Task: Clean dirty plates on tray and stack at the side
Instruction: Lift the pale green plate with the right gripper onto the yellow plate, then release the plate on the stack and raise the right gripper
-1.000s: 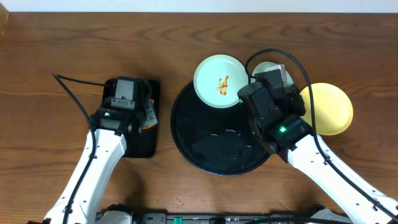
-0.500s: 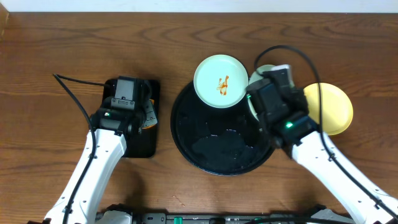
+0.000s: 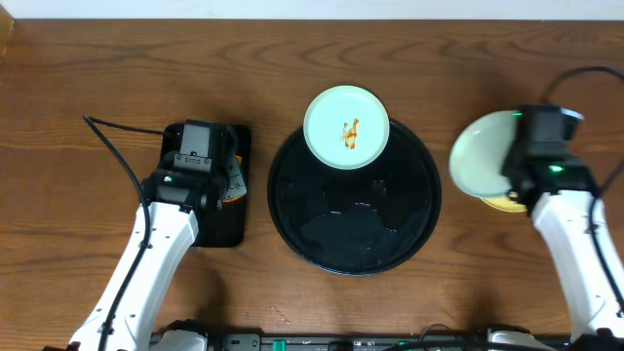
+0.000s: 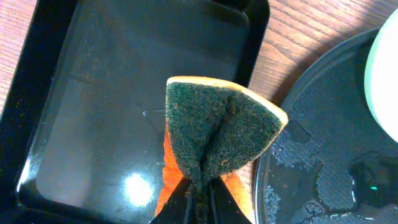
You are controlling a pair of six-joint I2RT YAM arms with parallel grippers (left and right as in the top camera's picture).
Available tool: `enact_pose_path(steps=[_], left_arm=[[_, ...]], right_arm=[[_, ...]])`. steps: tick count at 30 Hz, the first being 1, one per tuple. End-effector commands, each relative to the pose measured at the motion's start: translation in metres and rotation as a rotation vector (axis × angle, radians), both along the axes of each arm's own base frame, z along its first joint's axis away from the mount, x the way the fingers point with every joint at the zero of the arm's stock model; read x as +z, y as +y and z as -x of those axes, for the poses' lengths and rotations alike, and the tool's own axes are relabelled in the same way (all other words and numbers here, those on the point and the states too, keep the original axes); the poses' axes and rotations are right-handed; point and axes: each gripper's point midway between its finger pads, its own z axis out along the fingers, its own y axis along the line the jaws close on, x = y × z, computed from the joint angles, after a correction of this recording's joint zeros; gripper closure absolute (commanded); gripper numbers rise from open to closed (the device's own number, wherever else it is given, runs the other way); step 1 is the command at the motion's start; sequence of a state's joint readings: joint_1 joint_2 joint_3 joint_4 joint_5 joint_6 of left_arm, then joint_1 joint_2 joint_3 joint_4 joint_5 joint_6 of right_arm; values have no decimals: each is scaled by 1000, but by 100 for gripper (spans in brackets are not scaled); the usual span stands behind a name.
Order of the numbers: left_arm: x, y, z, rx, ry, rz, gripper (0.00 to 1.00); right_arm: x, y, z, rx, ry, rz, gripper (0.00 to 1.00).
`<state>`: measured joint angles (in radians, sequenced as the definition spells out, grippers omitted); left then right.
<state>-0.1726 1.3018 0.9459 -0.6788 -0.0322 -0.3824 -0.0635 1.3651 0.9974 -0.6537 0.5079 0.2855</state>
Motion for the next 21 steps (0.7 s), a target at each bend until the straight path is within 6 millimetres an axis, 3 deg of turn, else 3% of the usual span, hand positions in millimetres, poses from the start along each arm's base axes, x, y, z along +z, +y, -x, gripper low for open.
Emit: enact_pose_path(steps=[1,8,10,13,17,21], left_arm=[[3,1,-5,-47,-12,-28,93],[-9,1,-9,-109,18,-63,93],[-14,0,-13,-134,24,-76,92],[-20,1,-17,-138,33,-88,93],[-29,9,-18,-115,58,-90,92],[-30,25,-20,-66,62,-88,93]], right_arm=[[-11,-13,3,-63,-40,-176,99],[-32,-27,9,-106,-11,-290,99],[-37,-28,11,-113,7,-291,91],[-42,-28,10,-115,21,-295,67],[-45,-24,9,-102,23,-320,66],[-48,-2,3,-37,17,-429,62]])
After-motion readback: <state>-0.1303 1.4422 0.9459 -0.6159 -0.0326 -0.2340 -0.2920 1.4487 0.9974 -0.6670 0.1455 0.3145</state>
